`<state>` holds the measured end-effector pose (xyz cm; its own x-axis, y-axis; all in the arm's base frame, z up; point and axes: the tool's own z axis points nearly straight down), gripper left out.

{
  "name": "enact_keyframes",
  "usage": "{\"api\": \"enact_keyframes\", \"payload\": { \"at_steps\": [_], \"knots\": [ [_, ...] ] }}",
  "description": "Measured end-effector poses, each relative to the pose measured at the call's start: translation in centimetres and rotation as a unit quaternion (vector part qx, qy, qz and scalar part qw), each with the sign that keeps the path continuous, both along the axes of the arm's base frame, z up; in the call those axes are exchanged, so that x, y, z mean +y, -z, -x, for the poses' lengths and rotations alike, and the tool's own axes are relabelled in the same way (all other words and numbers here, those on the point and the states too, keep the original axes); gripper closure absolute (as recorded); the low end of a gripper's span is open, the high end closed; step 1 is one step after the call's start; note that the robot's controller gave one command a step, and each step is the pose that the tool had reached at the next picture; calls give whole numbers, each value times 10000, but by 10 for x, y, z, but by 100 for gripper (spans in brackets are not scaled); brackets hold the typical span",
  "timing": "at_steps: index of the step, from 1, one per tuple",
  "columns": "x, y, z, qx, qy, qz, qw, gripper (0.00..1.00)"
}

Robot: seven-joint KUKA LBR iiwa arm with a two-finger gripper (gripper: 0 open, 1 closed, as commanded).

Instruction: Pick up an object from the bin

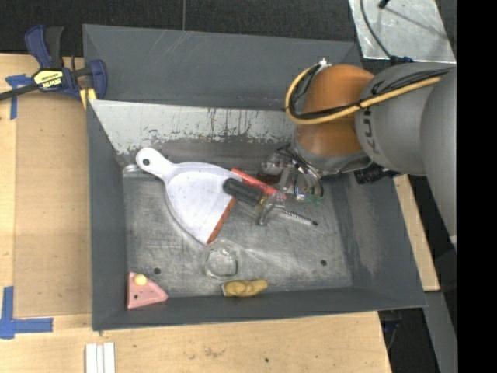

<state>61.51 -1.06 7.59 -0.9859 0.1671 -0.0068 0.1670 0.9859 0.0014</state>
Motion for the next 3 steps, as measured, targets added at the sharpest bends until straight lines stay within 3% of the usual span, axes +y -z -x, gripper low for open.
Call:
{"api": "enact_keyframes", "payload": {
  "at_steps": [1,3],
  "knots": [
    [1,-2,-2,-37,434,10,9990,100],
    [1,-3,-2,-28,434,10,9991,100]
  ]
}}
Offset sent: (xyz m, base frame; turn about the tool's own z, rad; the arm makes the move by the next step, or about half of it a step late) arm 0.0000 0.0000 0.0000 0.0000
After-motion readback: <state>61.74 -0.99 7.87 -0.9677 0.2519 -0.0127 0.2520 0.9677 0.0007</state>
